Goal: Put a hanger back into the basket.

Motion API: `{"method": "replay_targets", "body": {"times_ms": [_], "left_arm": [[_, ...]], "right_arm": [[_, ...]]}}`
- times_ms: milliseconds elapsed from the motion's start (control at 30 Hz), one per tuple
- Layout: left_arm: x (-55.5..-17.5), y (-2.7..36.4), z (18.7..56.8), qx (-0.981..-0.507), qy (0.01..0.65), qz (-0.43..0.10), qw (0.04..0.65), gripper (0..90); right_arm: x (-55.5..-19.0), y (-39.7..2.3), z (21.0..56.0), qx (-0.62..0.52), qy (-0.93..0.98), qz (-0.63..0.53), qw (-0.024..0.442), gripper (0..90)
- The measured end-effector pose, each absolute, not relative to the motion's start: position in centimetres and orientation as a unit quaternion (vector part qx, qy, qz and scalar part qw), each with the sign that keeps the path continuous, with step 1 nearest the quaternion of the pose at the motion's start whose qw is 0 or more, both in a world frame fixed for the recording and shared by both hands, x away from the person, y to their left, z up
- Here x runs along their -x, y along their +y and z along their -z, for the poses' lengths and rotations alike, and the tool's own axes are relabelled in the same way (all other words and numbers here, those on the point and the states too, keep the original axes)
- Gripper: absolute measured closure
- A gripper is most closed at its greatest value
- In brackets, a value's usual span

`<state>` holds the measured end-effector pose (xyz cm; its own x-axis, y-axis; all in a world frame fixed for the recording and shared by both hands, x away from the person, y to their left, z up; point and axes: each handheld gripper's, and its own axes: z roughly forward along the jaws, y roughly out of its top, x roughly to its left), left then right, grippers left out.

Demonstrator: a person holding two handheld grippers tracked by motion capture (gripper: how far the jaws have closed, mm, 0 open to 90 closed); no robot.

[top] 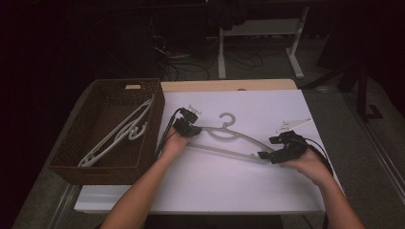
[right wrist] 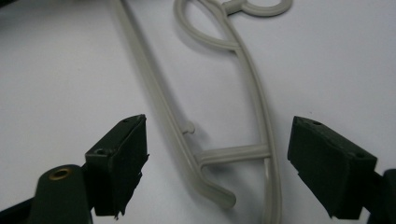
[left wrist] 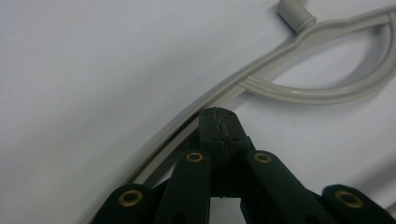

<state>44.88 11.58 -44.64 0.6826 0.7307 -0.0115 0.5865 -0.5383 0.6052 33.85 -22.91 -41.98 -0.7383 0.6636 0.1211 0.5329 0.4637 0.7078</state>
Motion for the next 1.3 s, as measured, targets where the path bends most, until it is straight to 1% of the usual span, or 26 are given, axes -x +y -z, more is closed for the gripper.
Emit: {"method": "replay_targets", "body": {"times_ms": [167,333,400,500,633,667,733,767,800,867,967,1033,1167,1300], "left_arm": [[-46.8,11.3,44.7,-0.863,0.386,-0.129,0.298,90.0],[-46.3,11.7,43.9,-0.861,0.379,-0.119,0.318,89.7],[-45.5,11.9,43.2,-0.859,0.371,-0.109,0.336,82.8],[-43.8,12.1,42.3,-0.860,0.352,-0.100,0.355,69.2],[-41.4,12.6,41.5,-0.861,0.334,-0.088,0.374,55.1],[-40.8,12.8,41.4,-0.862,0.330,-0.085,0.375,52.0],[-39.6,13.1,41.3,-0.861,0.328,-0.081,0.380,45.3],[-39.0,13.2,41.4,-0.862,0.326,-0.078,0.380,40.0],[-38.5,13.3,41.5,-0.864,0.324,-0.080,0.377,37.0],[-37.6,13.7,41.8,-0.864,0.322,-0.074,0.379,30.5],[-36.6,14.3,42.3,-0.862,0.324,-0.061,0.384,23.3],[-36.2,14.6,42.5,-0.862,0.325,-0.059,0.384,18.8],[-36.1,14.7,42.7,-0.861,0.327,-0.063,0.385,14.3],[-36.1,14.6,42.7,-0.861,0.326,-0.067,0.385,13.6]], "right_arm": [[-33.9,-23.0,42.0,-0.353,0.850,-0.382,0.086,19.2],[-34.0,-23.2,41.8,-0.355,0.847,-0.385,0.089,19.4],[-34.0,-23.3,41.8,-0.359,0.845,-0.386,0.088,20.0],[-34.2,-23.5,41.7,-0.363,0.843,-0.388,0.092,23.6],[-34.6,-24.0,41.9,-0.377,0.840,-0.378,0.093,36.3],[-34.7,-24.1,42.0,-0.382,0.840,-0.373,0.095,41.9],[-35.1,-24.5,42.2,-0.390,0.839,-0.364,0.103,50.4],[-35.2,-24.6,42.3,-0.393,0.839,-0.362,0.103,56.4],[-35.4,-24.8,42.4,-0.395,0.839,-0.360,0.105,60.4],[-35.6,-25.1,42.6,-0.401,0.838,-0.353,0.113,71.4],[-36.2,-25.5,42.9,-0.410,0.840,-0.332,0.129,87.9],[-36.6,-25.7,43.5,-0.412,0.845,-0.318,0.125,88.9],[-36.9,-25.5,44.3,-0.405,0.857,-0.296,0.116,88.9],[-36.7,-25.4,44.5,-0.391,0.867,-0.293,0.100,89.0]]}}
